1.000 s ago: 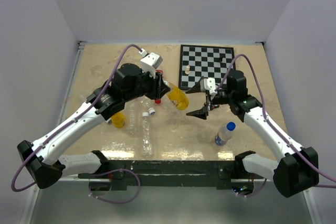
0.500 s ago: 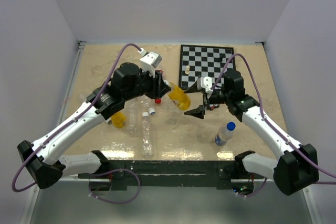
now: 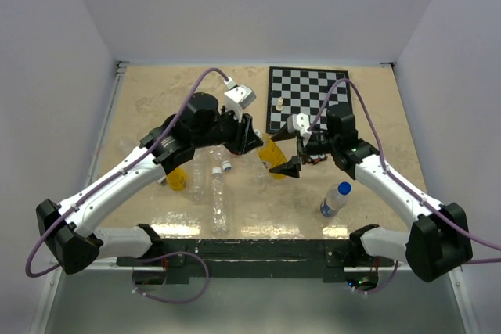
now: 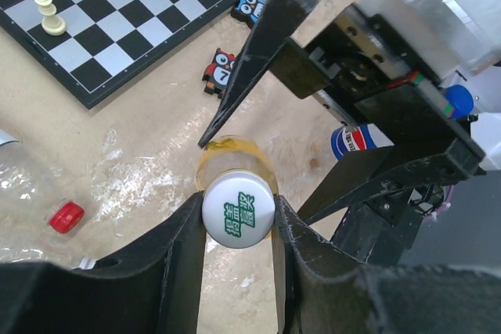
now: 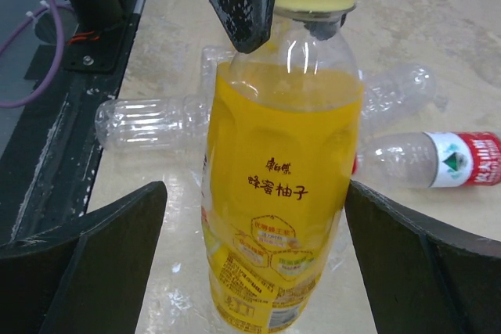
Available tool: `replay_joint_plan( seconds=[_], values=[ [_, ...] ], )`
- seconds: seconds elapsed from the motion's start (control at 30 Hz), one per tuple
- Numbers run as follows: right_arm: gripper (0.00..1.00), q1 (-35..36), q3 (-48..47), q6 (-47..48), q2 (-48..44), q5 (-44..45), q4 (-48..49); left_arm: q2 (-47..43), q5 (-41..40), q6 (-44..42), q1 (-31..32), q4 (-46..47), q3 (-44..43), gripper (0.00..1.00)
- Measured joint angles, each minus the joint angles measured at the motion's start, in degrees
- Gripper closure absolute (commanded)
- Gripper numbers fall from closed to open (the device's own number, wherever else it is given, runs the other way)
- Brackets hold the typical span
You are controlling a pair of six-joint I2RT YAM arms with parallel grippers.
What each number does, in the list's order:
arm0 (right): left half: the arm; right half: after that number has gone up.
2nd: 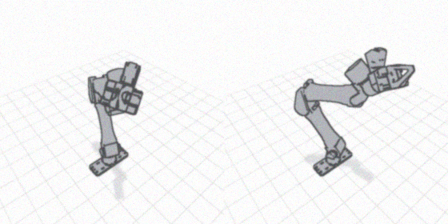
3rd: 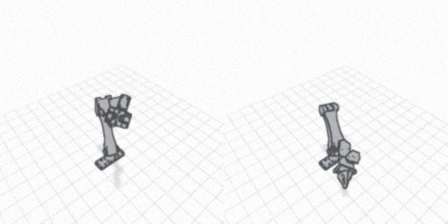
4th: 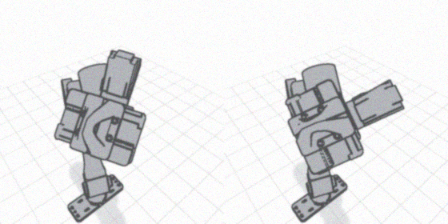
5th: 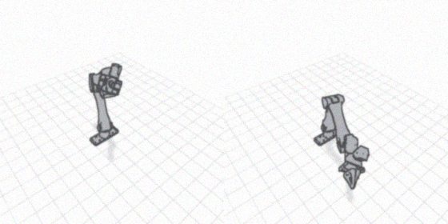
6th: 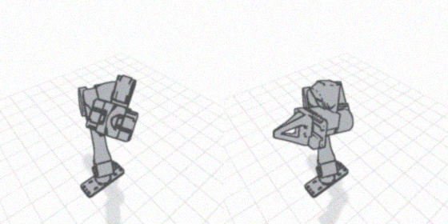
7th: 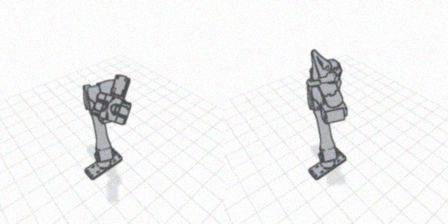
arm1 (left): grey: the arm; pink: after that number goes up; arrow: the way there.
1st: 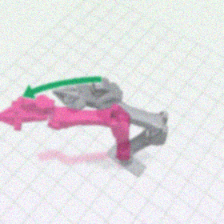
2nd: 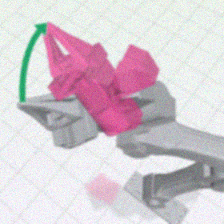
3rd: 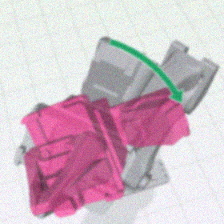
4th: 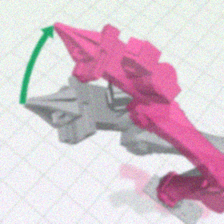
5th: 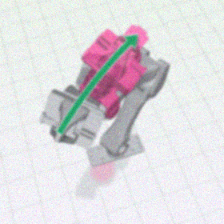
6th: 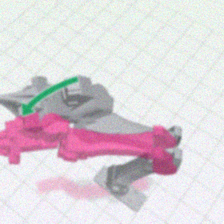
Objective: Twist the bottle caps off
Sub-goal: Pick up the plastic bottle at the center of the board.
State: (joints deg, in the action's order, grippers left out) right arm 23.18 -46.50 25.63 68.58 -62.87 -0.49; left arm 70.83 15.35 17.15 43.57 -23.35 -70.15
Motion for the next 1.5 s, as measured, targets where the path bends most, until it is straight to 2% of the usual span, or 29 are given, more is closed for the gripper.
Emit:
replay_joint_plan(
  seconds=[0.63,0.73,0.9,0.97,1.0,1.1,1.13,1.33,1.4,1.5],
  values=[
    [0.02,1.9,0.0,-1.5,4.2,-3.0,0.2,-2.8,6.2,-7.8,0.0,1.1,-1.1,1.00],
    [0.07,1.9,0.0,-1.6,4.2,-3.8,0.2,-4.0,7.2,-9.0,0.0,1.4,-1.1,1.00],
    [0.19,1.9,-0.1,-1.6,4.2,-4.7,0.1,-4.2,8.7,-10.4,0.0,1.4,-1.1,1.00],
    [0.29,1.9,-0.2,-1.6,4.2,-5.3,0.1,-4.2,9.4,-10.7,0.1,1.5,-1.1,1.00],
    [0.36,1.9,-0.2,-1.5,4.2,-5.6,0.1,-4.2,9.7,-10.8,0.1,1.5,-1.1,1.00],
    [0.74,1.9,-0.4,-1.1,4.2,-6.0,-0.4,-4.3,10.8,-10.8,0.1,1.6,-1.1,1.00],
    [0.80,1.9,-0.4,-0.9,4.2,-6.2,-0.6,-4.3,11.1,-10.8,0.1,1.6,-1.1,1.00],
    [0.96,2.0,-1.2,0.2,4.1,-7.2,-2.5,-5.5,11.1,-11.7,0.3,3.5,0.0,1.00],
    [0.98,2.0,-1.6,1.0,4.1,-7.1,-3.1,-6.2,11.0,-11.8,0.3,4.3,0.9,0.89],
    [0.99,2.2,-2.3,2.3,4.1,-6.5,-4.7,-7.2,10.5,-11.8,0.4,5.4,2.2,0.60]
  ],
)
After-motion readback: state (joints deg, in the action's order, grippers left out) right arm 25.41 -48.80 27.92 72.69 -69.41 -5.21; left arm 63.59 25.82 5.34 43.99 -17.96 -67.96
